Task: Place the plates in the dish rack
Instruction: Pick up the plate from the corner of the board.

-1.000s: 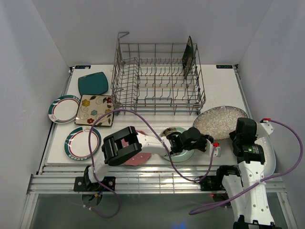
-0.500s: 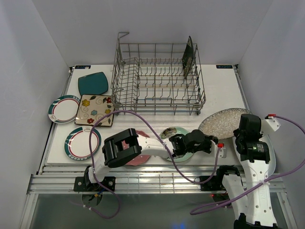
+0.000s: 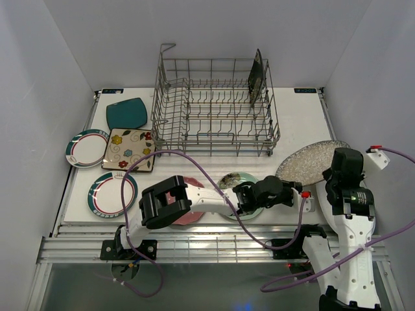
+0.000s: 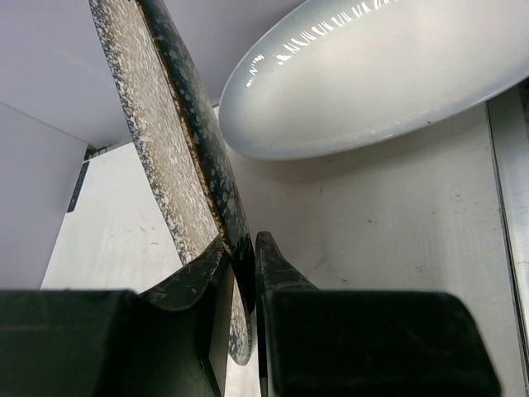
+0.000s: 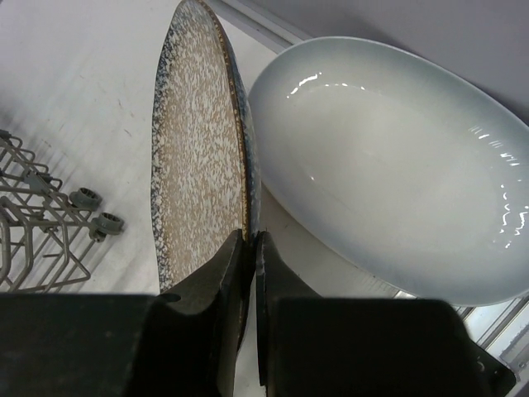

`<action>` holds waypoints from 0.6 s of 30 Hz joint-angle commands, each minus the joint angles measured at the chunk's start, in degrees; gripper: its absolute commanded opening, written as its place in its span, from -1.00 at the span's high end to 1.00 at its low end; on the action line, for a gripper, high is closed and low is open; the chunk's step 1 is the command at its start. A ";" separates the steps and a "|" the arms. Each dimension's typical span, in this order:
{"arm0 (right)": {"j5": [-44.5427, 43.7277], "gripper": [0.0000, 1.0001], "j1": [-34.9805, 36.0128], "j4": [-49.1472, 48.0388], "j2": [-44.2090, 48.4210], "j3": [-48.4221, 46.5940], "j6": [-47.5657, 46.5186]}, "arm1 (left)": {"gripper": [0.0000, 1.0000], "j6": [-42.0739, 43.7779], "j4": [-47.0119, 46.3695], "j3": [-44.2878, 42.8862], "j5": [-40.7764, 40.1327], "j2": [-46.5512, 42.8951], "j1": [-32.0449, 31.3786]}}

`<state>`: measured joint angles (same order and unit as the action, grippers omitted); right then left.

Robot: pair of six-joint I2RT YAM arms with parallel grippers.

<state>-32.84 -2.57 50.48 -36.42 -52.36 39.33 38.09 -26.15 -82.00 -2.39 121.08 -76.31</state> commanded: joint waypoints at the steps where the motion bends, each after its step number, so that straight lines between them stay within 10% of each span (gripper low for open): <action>1: 3.30 0.85 0.37 -10.40 1.01 -7.40 0.22 | 1.00 2.25 -2.32 -3.69 -2.79 -4.53 -0.15; 18: 7.35 0.85 0.37 -9.61 -4.79 -21.55 -5.49 | 1.00 11.04 -5.75 -12.31 -8.42 -4.89 -1.56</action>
<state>-31.42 -2.90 49.84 -41.74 -67.70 32.73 43.42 -26.22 -90.24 -9.47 120.55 -77.23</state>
